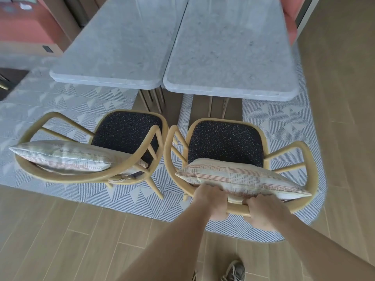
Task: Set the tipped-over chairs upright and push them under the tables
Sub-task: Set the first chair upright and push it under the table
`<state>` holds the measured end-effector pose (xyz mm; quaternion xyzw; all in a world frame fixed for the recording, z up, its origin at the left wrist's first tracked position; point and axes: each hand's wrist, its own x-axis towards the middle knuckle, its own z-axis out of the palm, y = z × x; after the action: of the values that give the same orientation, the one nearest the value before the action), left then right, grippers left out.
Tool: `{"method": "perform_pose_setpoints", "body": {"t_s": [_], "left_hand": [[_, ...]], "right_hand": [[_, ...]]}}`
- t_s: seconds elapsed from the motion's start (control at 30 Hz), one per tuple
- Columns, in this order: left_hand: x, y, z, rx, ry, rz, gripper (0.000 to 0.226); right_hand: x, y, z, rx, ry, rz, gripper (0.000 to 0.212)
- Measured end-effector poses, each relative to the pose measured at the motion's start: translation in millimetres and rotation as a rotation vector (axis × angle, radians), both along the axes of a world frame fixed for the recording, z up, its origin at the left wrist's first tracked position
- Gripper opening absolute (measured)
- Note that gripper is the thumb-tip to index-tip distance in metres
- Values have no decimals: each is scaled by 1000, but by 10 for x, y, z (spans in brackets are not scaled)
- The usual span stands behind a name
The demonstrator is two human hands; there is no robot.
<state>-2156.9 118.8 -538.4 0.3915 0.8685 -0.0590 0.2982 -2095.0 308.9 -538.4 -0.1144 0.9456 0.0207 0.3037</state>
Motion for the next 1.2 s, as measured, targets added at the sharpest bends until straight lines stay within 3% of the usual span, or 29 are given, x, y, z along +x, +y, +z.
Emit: {"method": "perform_pose_setpoints", "body": {"t_s": [0.37, 0.53, 0.87, 1.07, 1.2], "left_hand": [[-118, -172, -68, 9, 5, 32, 35], [-172, -210, -112, 13, 11, 11, 24], [-88, -300, -109, 0, 14, 6, 26], [-73, -316, -95, -28, 48, 9, 36], [-52, -338, -78, -50, 61, 16, 29]], "right_hand": [[-123, -163, -40, 15, 5, 24, 35], [-165, -186, -75, 0, 9, 17, 34], [-92, -294, -26, -18, 8, 10, 33], [-80, -320, -8, -17, 11, -31, 31], [-80, -350, -2, -21, 12, -32, 35]]}}
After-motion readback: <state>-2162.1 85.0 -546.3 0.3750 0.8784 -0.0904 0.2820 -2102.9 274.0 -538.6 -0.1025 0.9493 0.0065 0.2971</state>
